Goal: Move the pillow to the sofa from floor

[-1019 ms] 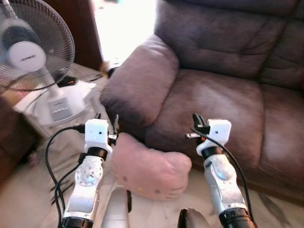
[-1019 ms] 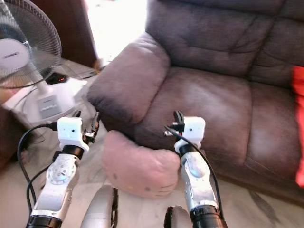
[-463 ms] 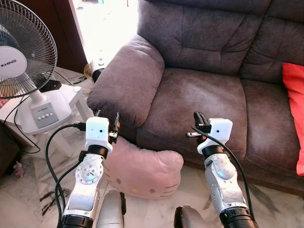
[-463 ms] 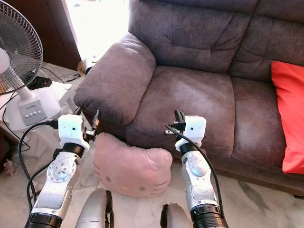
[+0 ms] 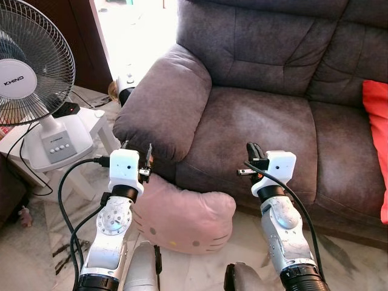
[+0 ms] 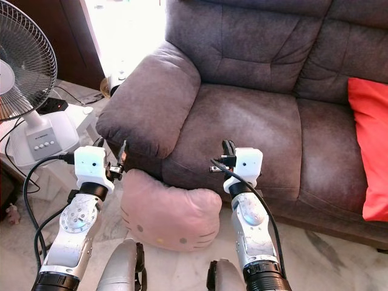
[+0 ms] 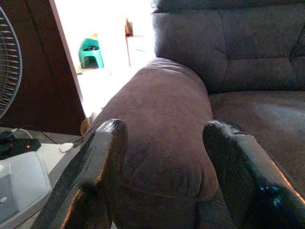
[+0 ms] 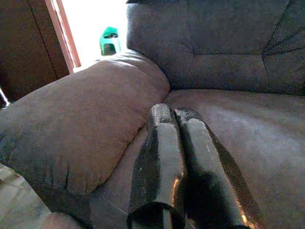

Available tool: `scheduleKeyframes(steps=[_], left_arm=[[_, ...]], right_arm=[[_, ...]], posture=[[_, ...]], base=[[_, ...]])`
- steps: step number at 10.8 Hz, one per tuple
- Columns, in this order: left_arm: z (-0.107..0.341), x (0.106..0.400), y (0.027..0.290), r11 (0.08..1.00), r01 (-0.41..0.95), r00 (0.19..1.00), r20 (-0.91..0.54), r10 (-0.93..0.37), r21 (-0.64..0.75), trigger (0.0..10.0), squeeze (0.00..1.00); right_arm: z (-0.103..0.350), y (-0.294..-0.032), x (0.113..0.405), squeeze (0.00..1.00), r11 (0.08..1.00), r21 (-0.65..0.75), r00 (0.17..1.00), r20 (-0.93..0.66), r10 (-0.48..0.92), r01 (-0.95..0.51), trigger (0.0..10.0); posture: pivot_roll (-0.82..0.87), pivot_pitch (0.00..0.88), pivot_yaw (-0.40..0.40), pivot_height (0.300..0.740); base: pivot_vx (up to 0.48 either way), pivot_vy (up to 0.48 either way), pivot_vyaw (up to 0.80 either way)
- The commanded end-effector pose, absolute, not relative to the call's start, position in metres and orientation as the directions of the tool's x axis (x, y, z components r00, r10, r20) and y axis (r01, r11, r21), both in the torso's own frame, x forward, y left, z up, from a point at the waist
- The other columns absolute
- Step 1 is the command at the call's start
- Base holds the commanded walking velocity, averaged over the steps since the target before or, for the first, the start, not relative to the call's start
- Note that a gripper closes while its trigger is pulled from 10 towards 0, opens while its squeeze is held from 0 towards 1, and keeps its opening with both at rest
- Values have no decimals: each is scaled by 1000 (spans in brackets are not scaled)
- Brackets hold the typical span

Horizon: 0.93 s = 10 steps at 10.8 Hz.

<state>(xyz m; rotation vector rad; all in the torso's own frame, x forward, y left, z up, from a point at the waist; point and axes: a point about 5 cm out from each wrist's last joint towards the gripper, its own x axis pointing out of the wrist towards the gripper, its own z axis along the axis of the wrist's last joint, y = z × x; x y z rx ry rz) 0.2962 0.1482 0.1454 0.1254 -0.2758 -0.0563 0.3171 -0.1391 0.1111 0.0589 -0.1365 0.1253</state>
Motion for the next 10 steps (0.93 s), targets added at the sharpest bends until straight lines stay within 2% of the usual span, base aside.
scheduleKeyframes(steps=[1,5,10], left_arm=[[145,296,147,990,40,962,261,-74,133,10000,0],[145,296,148,990,40,963,260,-74,134,10000,0],[146,297,148,990,38,963,261,-73,135,10000,0]], right_arm=[[109,-139,317,0,990,53,984,128,124,-131,10000],[107,-139,316,0,990,57,985,117,124,-132,10000],[108,-138,316,0,989,54,984,119,132,-139,10000]], posture=[[144,159,-33,612],[144,166,-34,608],[145,171,-34,531]], base=[[0,0,0],[0,0,0],[0,0,0]])
